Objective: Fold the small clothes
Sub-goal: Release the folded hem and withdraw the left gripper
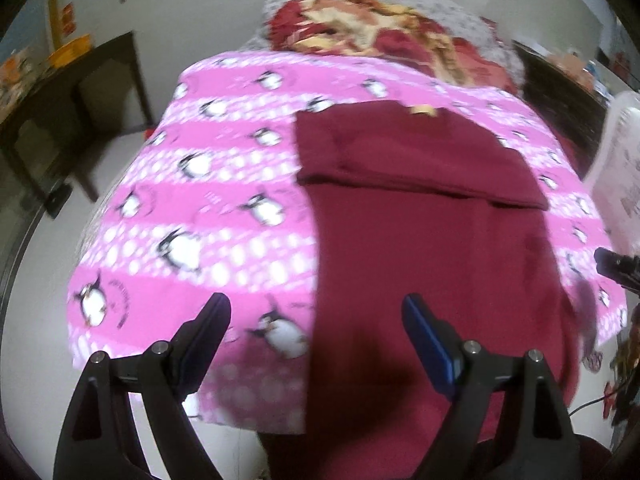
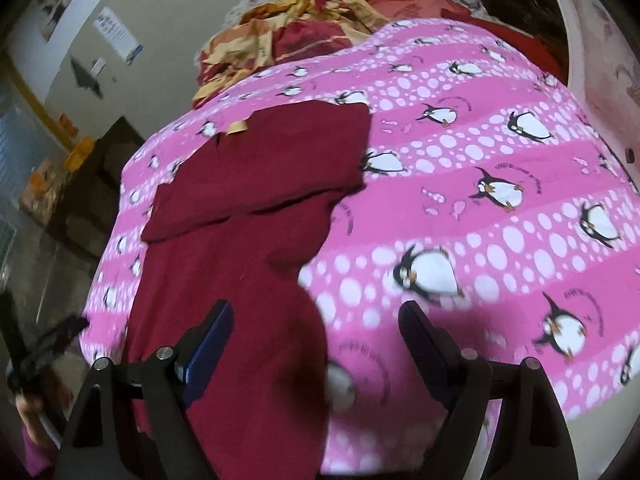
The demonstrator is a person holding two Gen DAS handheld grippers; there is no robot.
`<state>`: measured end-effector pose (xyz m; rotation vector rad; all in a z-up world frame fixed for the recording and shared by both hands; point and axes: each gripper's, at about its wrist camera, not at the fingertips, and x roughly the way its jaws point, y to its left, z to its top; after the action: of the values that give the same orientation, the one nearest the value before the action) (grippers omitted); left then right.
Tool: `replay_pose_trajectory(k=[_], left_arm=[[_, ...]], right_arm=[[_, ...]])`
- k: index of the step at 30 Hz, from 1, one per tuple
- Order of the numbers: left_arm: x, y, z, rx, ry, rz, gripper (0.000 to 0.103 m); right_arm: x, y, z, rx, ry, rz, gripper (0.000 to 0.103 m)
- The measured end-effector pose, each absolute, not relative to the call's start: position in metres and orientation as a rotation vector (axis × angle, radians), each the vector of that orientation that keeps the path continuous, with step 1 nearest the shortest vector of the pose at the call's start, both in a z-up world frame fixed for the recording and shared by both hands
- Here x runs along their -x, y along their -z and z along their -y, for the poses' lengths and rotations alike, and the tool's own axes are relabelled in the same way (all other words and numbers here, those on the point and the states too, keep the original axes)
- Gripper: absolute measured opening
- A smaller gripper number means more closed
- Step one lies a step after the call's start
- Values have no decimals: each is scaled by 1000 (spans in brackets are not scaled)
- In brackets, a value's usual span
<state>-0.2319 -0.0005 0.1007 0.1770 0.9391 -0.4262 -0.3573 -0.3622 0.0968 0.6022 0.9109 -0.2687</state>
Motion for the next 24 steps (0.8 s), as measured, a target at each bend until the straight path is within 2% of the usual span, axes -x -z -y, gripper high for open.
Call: replay_pose_trajectory(k=[2, 5, 6, 7, 8, 9, 10, 11, 14, 18, 20, 22, 23, 24], left_arm=[[227, -94, -8, -151, 406, -963, 86], [222, -82, -14, -114, 395, -1005, 86], [221, -79, -13, -111, 395, -1017, 86], [221, -77, -12, -111, 397, -1025, 86], [221, -76, -12, -112, 398, -1026, 86], [222, -77, -11, -115, 398, -1024, 86], [223, -78, -11, -122, 399, -1017, 86], [224, -78, -10, -127, 401, -1014, 86], [227, -79, -12, -146, 403, -1004, 86], [228, -73, -13, -146, 396, -1025, 86], [231, -73, -12, -148, 401, -1028, 86], [235, -74, -11, -156, 406, -1020, 86], [237, -75, -11, -160, 409, -1018, 86], [239, -75, -12, -162, 412, -1017, 86]], right_arm=[[339, -88, 360, -591, 234, -940, 80], [312, -68, 350, -555, 201, -988, 78], [304, -58, 347, -553, 201, -1009, 74], [295, -47, 345, -561, 197, -1034, 61], [291, -41, 343, -555, 194, -1041, 55], [290, -42, 338, -524, 183, -1031, 41], [290, -46, 331, -477, 150, -1023, 14], [293, -51, 327, -435, 142, -1023, 10], [308, -65, 325, -336, 193, -1017, 10], [331, -70, 346, -444, 184, -1025, 11], [340, -70, 357, -497, 221, -1009, 18], [342, -69, 355, -485, 226, -1021, 33], [341, -67, 353, -495, 208, -1022, 37], [340, -64, 349, -527, 172, -1018, 47]])
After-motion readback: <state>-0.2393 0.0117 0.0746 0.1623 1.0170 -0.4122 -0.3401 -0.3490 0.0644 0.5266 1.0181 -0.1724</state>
